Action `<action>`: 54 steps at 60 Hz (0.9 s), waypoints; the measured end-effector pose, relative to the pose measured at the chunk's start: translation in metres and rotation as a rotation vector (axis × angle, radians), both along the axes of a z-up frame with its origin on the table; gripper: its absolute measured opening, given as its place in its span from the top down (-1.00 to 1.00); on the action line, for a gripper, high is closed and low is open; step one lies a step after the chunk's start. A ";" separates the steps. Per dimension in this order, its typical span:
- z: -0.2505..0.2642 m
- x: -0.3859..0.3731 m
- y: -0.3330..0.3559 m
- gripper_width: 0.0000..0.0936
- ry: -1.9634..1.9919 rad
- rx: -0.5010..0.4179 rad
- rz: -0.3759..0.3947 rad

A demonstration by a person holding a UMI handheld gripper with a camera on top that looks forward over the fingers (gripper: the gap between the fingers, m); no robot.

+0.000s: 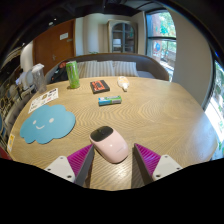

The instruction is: Arrange mouse

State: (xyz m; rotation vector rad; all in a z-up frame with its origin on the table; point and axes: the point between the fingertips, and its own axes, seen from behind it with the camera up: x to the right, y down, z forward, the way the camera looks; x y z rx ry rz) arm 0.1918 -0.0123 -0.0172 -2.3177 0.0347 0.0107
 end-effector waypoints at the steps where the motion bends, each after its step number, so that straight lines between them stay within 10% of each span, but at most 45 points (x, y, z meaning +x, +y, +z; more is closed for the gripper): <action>1: 0.000 0.001 0.004 -0.76 0.002 0.003 0.003; 9: 0.000 0.010 0.034 -0.70 0.003 0.030 -0.004; 20: -0.001 0.017 0.047 -0.12 0.007 0.037 -0.093; 36: 0.008 0.005 0.048 0.20 0.019 -0.105 -0.175; 54: 0.111 -0.206 0.098 0.25 0.006 0.149 -0.019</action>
